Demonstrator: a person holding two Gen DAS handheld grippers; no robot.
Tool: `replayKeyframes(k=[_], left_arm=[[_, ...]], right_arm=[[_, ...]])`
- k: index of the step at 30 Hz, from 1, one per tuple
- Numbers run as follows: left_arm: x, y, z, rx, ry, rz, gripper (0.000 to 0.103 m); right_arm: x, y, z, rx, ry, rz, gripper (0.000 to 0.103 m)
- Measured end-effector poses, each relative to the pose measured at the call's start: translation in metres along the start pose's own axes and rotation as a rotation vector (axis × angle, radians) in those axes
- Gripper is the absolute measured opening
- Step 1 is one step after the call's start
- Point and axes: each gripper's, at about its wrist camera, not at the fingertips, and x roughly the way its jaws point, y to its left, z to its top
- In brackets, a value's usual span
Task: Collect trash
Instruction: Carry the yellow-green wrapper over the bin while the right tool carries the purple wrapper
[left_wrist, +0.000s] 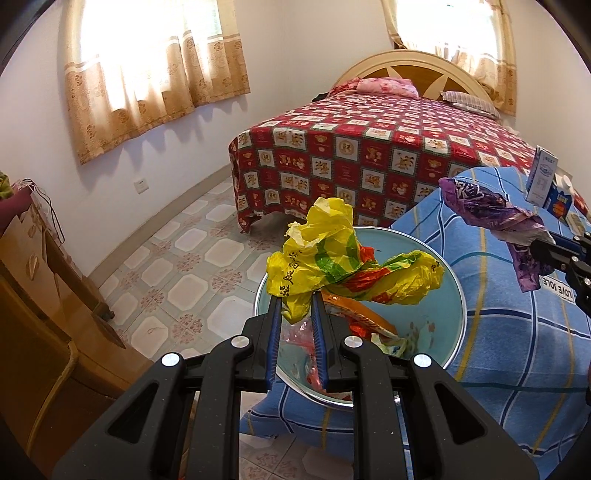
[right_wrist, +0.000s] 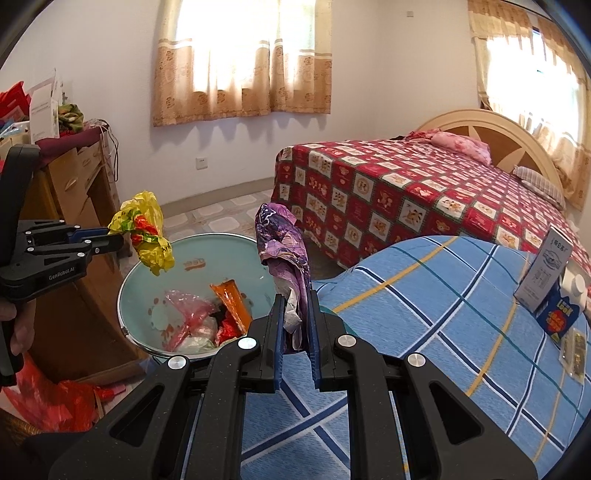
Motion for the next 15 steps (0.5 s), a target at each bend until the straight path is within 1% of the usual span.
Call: replayKeyframes(k=[15], left_arm=[[0.0006,0.0094,-0.0022,-0.018,-0.001,0.014,0.016]], right_arm=[[0.0034,0.0085,0.0061,-0.024,-0.01,0.011,0.012]])
